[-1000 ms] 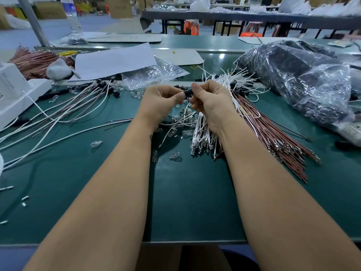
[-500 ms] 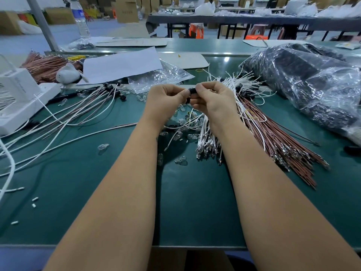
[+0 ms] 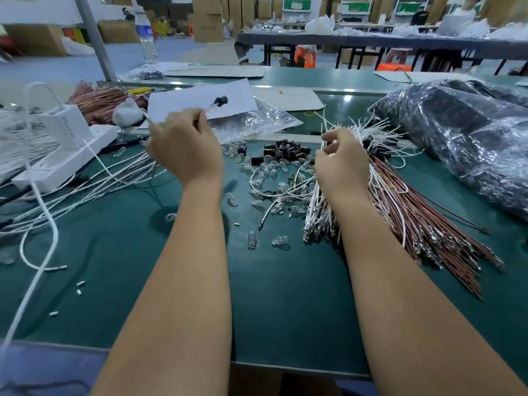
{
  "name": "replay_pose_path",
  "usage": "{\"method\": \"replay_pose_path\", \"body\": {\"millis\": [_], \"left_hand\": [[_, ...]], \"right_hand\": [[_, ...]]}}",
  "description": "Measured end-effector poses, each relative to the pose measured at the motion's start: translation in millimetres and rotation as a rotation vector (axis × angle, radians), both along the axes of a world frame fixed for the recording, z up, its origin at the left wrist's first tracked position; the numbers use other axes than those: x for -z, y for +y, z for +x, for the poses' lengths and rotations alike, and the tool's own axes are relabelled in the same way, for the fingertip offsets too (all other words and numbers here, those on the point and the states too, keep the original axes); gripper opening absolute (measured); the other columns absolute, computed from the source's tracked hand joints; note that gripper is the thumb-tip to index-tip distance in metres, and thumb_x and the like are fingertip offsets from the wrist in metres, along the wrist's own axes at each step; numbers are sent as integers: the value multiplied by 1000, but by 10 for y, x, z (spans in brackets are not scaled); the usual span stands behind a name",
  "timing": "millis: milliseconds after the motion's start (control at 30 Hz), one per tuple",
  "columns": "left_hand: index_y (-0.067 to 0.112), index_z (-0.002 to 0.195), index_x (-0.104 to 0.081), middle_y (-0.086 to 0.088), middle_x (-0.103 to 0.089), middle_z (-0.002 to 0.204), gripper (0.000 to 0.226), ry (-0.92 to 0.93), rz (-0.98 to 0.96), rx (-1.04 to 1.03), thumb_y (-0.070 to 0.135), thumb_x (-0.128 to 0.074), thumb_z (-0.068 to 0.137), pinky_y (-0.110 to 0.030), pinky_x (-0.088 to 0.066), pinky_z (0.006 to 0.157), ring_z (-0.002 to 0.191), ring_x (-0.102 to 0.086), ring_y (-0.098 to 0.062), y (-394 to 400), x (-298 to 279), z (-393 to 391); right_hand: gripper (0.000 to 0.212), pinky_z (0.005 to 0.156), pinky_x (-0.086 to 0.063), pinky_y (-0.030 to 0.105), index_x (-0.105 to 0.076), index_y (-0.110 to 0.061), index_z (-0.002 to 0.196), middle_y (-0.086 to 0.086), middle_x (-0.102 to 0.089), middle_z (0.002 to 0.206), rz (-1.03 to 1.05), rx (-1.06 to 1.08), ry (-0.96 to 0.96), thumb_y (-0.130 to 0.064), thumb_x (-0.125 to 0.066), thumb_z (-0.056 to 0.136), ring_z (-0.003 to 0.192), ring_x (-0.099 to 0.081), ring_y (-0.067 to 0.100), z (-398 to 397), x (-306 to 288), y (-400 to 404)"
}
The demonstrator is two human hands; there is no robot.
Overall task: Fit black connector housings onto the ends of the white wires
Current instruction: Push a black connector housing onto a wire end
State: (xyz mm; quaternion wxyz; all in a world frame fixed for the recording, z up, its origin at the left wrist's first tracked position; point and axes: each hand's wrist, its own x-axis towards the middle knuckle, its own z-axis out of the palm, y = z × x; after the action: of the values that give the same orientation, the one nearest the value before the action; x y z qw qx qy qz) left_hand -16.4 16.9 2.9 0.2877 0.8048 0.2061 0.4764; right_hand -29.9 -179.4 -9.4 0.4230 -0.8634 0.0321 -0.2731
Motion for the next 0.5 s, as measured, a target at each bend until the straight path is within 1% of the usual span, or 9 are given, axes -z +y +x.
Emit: {"method": "replay_pose_path", "body": {"millis": [67, 133, 167, 200, 267, 333, 400, 467, 500], "left_hand": [[31, 129, -58, 3, -55, 133, 39, 52, -45, -103, 16, -53, 93, -42, -25, 102, 126, -39, -26, 28, 34, 10], [31, 136, -48, 0, -39, 146, 59, 76, -99, -90, 2, -50, 86, -50, -15, 110, 137, -27, -27, 1, 62, 16], [31, 136, -47, -1, -36, 148, 64, 75, -103, -66, -3, -47, 82, -51, -14, 111, 138, -26, -27, -25, 66, 19], [30, 134, -48, -1, -38, 146, 64, 71, -84, -28, -4, -45, 80, -52, -19, 110, 137, -28, -27, -52, 70, 28], [24, 126, -57, -3, -51, 134, 52, 65, -6, 82, -2, -44, 82, -45, -36, 102, 126, -39, -27, -115, 81, 53], [19, 114, -67, -5, -63, 119, 39, 85, 14, 249, 1, -44, 87, -38, -44, 90, 112, -49, -27, -176, 106, 103], [18, 104, -71, -5, -69, 104, 33, 143, -54, 431, 4, -44, 90, -34, -48, 77, 92, -57, -25, -235, 141, 121], [17, 97, -72, -5, -70, 89, 32, 203, -114, 553, 3, -44, 89, -27, -45, 64, 68, -55, -17, -284, 172, 110], [16, 95, -71, -5, -70, 85, 32, 217, -133, 596, 2, -44, 88, -25, -43, 61, 60, -52, -15, -302, 180, 105]], "right_hand": [[32, 70, -45, 30, -58, -13, 119, 7, -62, 108, -127, 136, 39, -4, -53, 88, 94, -58, 22, 29, 20, -70], [26, 85, -42, 37, -58, -6, 114, 14, -57, 117, -267, 222, 115, -12, -54, 89, 107, -51, 30, 43, 27, -127], [22, 87, -39, 38, -57, -5, 107, 16, -55, 118, -356, 243, 179, -19, -55, 90, 109, -48, 32, 39, 27, -143], [21, 84, -36, 37, -56, -6, 99, 17, -54, 117, -441, 251, 242, -25, -56, 91, 109, -47, 33, 32, 27, -154], [18, 76, -30, 34, -49, -10, 88, 17, -56, 113, -530, 247, 294, -27, -56, 90, 106, -47, 33, 18, 26, -161], [14, 70, -30, 32, -44, -10, 79, 17, -57, 99, -516, 240, 269, -16, -54, 87, 97, -50, 33, 25, 29, -169], [24, 58, -27, 29, -36, -11, 65, 14, -51, 81, -448, 247, 246, -5, -52, 82, 83, -48, 30, 35, 36, -185], [30, 49, -20, 26, -31, -12, 60, 9, -43, 68, -401, 255, 237, 1, -50, 78, 75, -44, 27, 41, 37, -198], [30, 48, -20, 26, -31, -12, 60, 7, -40, 65, -383, 263, 240, 2, -50, 77, 74, -44, 26, 43, 37, -201]]}}
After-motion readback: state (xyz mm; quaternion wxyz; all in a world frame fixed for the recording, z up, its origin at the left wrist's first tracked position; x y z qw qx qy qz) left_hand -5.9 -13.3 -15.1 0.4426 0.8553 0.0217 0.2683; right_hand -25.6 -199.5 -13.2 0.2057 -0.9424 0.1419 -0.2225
